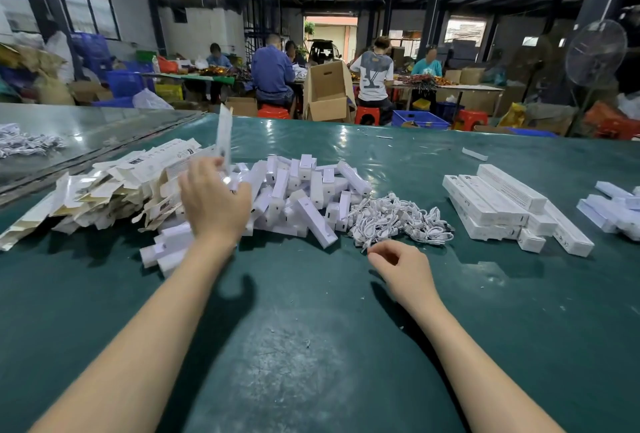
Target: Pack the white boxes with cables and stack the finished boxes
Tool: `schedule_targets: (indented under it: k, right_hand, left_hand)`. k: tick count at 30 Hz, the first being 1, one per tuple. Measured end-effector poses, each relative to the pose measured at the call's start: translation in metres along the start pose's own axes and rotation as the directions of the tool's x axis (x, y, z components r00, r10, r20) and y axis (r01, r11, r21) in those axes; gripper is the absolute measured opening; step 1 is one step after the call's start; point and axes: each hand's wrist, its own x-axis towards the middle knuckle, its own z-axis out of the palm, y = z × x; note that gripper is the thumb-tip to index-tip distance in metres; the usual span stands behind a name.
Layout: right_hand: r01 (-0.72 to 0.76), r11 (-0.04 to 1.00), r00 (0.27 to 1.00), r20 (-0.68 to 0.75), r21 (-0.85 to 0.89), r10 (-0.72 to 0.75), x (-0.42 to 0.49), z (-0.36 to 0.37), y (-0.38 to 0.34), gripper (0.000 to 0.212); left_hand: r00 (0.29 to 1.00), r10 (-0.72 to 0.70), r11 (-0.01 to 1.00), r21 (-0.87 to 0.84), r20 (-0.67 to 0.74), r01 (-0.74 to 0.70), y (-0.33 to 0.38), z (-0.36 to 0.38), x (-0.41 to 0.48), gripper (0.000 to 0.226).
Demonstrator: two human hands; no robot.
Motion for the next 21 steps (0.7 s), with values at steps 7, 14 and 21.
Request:
schedule_targets:
  k: [7,14,21]
  right_hand:
    - [-0.396,0.462,0.903,0.427,0.794,0.04,-0.014,0.002,-0.023,0.075]
    - [-0.337,0.397,0.941,0.323,0.854,0.104,-0.013,-0.002,-0.016,0.023]
    - [-0.179,0.761,0.951,0.308,0.623,-0.028,-0.021,0.007,-0.02,0.007]
  left_hand:
    - [0.514,0.77,0.635,-0.369,0.379,-0.678,0.046,-0.011,-0.107,0.042]
    - [0.529,0.65,0.756,-0.54,0.546,-0.371,0.037,-0.009,-0.111,0.019]
    - [0.685,0.471,0.859,-0.465,0.555,-0.214,0.03,-0.008,-0.108,0.024]
